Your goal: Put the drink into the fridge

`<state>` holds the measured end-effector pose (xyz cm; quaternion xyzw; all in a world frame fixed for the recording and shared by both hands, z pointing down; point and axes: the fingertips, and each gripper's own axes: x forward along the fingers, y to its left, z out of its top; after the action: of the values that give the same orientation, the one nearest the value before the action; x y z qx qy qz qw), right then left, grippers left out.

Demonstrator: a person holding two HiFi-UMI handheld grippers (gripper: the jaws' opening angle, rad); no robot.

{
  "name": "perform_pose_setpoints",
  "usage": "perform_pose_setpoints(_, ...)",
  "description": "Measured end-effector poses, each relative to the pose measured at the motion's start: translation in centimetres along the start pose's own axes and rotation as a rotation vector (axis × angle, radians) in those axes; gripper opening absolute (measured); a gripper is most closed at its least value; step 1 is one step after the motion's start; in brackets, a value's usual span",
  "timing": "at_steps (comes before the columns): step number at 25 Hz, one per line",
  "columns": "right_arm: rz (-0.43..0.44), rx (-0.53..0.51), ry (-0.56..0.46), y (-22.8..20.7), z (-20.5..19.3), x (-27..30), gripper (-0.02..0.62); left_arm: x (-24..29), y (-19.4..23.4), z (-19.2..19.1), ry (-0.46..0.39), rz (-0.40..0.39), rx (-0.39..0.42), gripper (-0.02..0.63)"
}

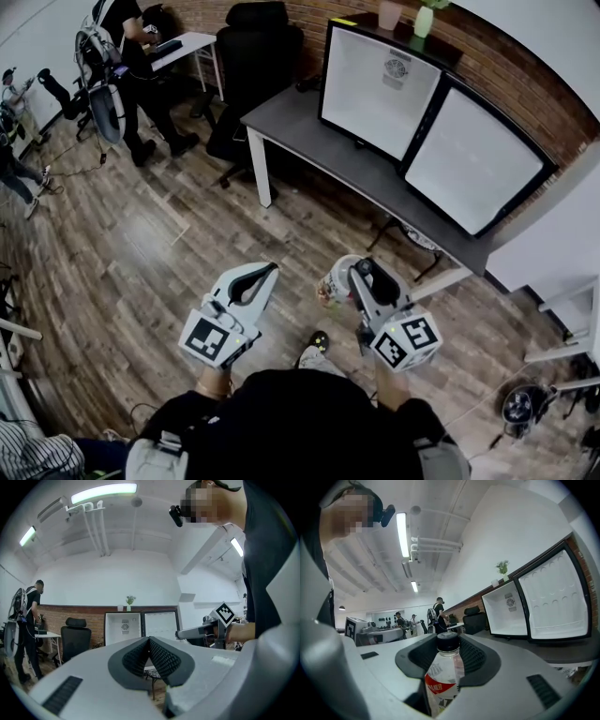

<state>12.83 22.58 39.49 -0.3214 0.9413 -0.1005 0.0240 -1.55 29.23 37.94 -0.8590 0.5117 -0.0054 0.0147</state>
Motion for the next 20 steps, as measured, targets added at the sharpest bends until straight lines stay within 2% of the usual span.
perform_pose_setpoints(20, -0.041, 0.012, -0.014, -11.8, 2.6, 3.7, 0.143, 13.8, 2.6, 0.9, 0.003, -0.058, 0.011, -0.003)
